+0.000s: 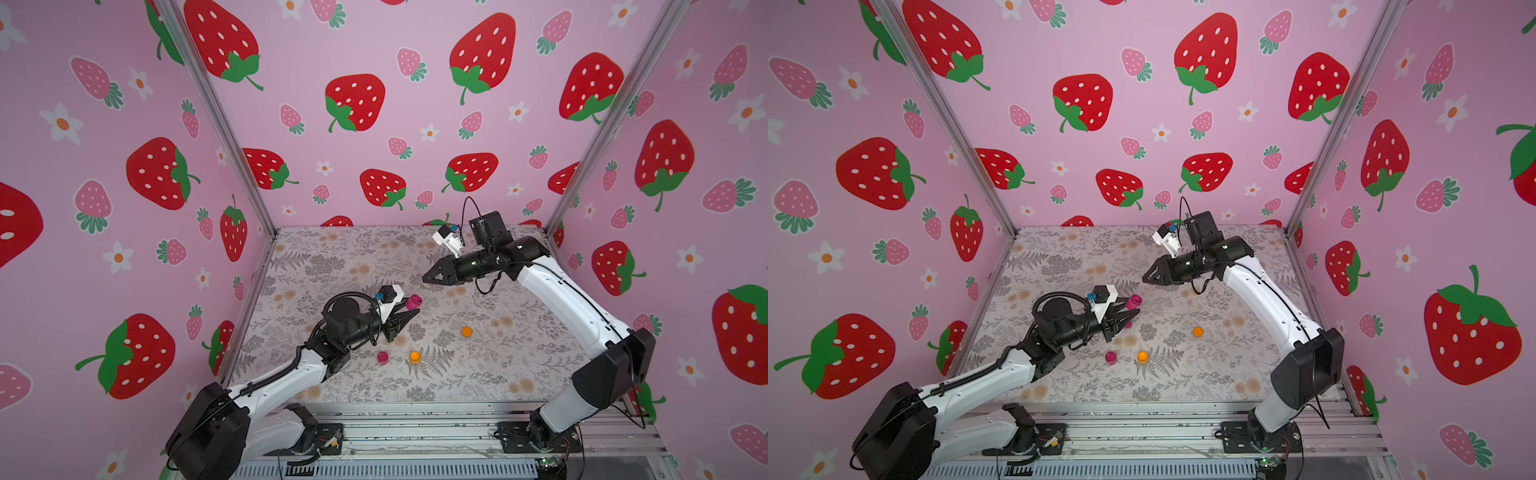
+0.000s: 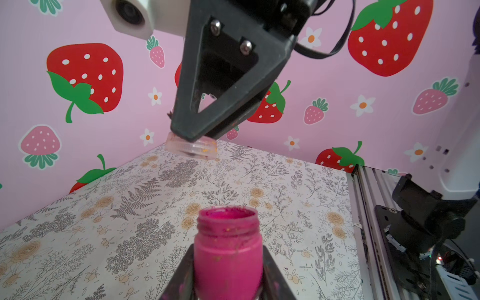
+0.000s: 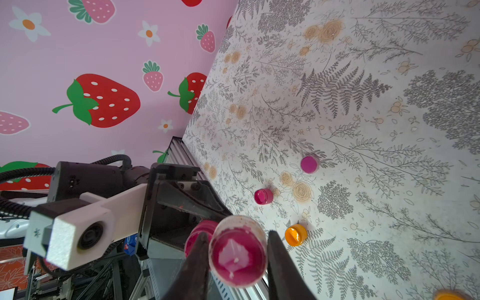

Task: Close the paint jar lid
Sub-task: Close the lid on the paint jar.

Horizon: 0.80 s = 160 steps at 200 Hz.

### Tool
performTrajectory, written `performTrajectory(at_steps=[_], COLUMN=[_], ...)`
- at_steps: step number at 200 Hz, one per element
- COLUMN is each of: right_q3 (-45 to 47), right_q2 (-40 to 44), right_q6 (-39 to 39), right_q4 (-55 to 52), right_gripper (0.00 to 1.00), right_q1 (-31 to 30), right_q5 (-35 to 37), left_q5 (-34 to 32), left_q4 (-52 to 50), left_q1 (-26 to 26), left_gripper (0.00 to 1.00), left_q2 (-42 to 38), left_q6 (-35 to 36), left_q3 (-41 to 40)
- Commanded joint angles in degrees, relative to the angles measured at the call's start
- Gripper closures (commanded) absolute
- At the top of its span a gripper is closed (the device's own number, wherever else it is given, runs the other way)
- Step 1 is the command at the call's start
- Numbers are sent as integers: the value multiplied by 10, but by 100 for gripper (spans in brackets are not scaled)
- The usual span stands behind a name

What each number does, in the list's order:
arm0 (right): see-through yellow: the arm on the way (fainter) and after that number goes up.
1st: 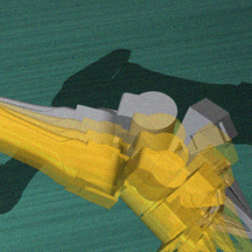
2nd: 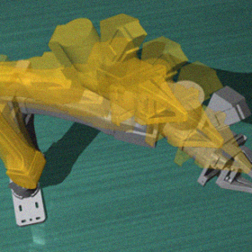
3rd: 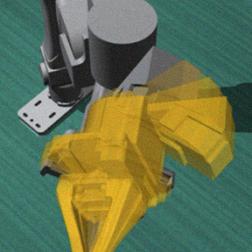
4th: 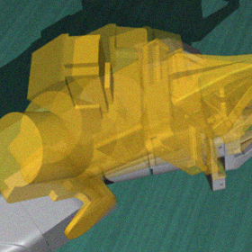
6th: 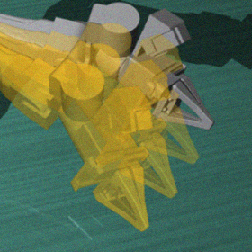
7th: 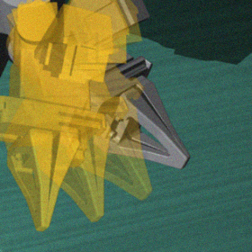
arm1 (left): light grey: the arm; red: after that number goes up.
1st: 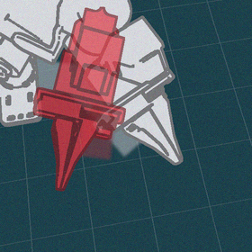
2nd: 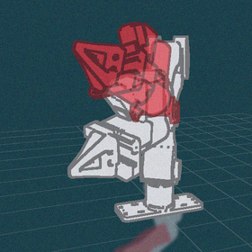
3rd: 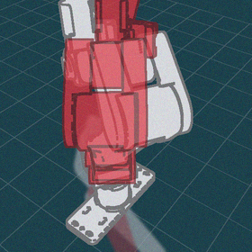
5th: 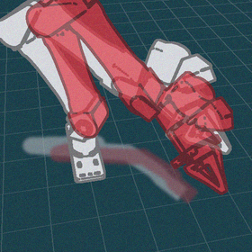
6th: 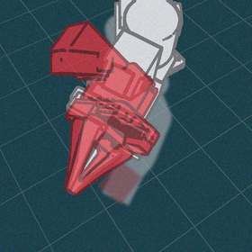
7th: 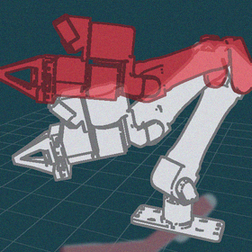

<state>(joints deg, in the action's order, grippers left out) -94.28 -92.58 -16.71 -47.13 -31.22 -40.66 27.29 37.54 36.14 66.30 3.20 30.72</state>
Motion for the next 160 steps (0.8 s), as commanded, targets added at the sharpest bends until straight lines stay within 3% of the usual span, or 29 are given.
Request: performTrajectory(at_steps=[1,160], right_q3=[7,67], right_q2=[-1,38], right_q6=[15,-6], right_q4=[-25,18], right_gripper=[74,75], right_q1=[-15,-38], right_q5=[-11,-36], left_q5=[8,-2], left_q4=[24,-14], left_q1=[6,12], left_gripper=[66,66], left_q2=[2,-14], left_q6=[17,23], left_q3=[29,35])
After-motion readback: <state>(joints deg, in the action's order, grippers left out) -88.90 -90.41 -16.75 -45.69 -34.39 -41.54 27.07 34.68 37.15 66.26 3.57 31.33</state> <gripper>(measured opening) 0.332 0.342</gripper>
